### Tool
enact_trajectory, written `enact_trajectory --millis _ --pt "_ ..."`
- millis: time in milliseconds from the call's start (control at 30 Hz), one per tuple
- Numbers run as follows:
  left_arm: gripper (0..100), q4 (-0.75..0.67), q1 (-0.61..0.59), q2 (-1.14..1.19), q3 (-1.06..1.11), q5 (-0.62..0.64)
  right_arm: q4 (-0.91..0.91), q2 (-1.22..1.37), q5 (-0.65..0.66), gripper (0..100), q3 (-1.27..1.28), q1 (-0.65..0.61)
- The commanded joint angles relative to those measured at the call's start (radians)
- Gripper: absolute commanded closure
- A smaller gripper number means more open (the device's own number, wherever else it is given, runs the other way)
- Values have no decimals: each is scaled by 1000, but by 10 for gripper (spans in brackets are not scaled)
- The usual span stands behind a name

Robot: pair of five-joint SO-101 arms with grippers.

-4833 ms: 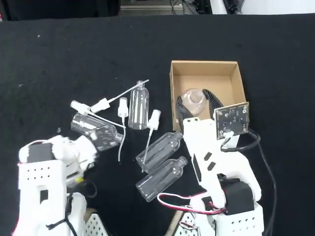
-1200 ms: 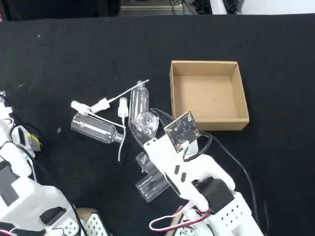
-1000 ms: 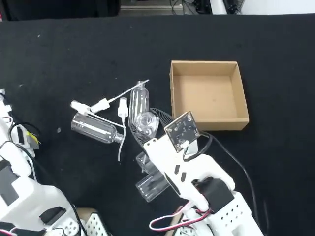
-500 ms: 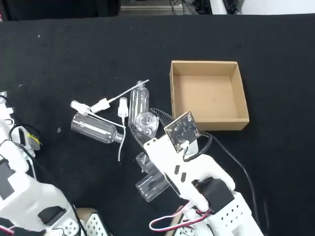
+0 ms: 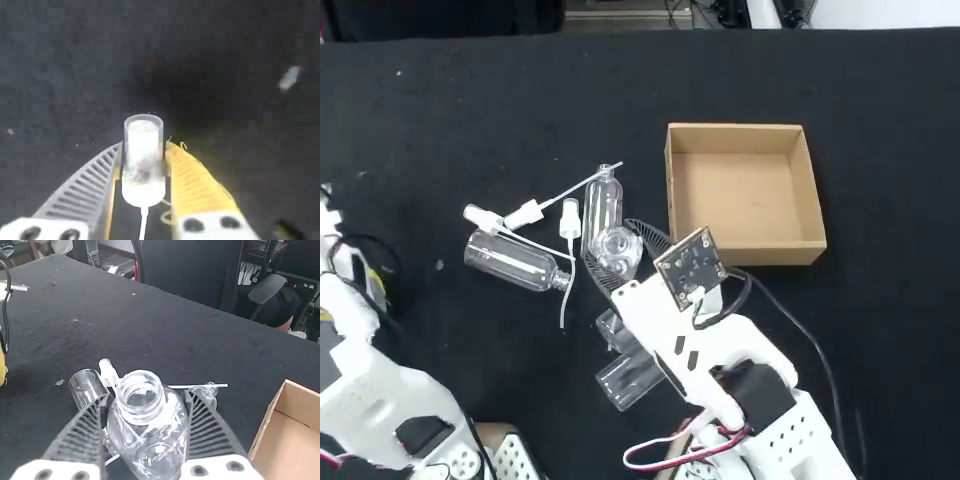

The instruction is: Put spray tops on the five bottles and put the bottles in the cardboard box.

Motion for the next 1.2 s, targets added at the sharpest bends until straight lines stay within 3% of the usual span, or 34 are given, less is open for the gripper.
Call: enact_trajectory --millis 0,233,333,533,633,867,1067,1167 --pt "970 112 28 -14 -191 87 -110 -16 2 988 -5 -60" --pt "970 169 288 -23 -366 330 -433 -7 3 988 97 -138" --pt "970 170 394 -86 -417 423 -482 -7 17 988 102 -138" --pt "970 83 558 -305 -426 503 -477 -10 103 988 139 -135" --pt "970 -8 618 -404 -433 543 -474 -16 106 988 176 -130" --pt "970 -181 773 -623 -426 624 -256 -7 91 988 79 58" --pt "970 -287 975 -723 -410 666 -244 -7 77 988 91 66" --pt "970 -304 1004 -735 -355 674 -244 -5 74 988 88 66"
